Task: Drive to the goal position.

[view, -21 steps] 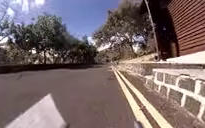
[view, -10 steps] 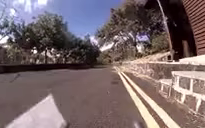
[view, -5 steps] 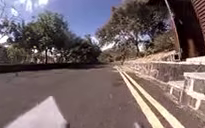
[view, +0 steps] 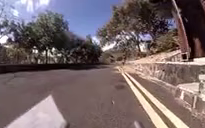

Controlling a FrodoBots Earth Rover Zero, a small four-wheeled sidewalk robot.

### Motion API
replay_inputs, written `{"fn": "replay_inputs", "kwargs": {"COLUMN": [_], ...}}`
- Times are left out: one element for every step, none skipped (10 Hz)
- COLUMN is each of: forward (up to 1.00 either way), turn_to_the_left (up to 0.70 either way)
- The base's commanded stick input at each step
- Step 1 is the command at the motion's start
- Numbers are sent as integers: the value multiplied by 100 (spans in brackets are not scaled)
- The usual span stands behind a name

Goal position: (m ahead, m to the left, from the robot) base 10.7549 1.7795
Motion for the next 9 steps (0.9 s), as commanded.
{"fn": "replay_inputs", "kwargs": {"forward": [50,50,50,50,50,50,50,50,50], "turn_to_the_left": [0,0,0,0,0,0,0,0,0]}}
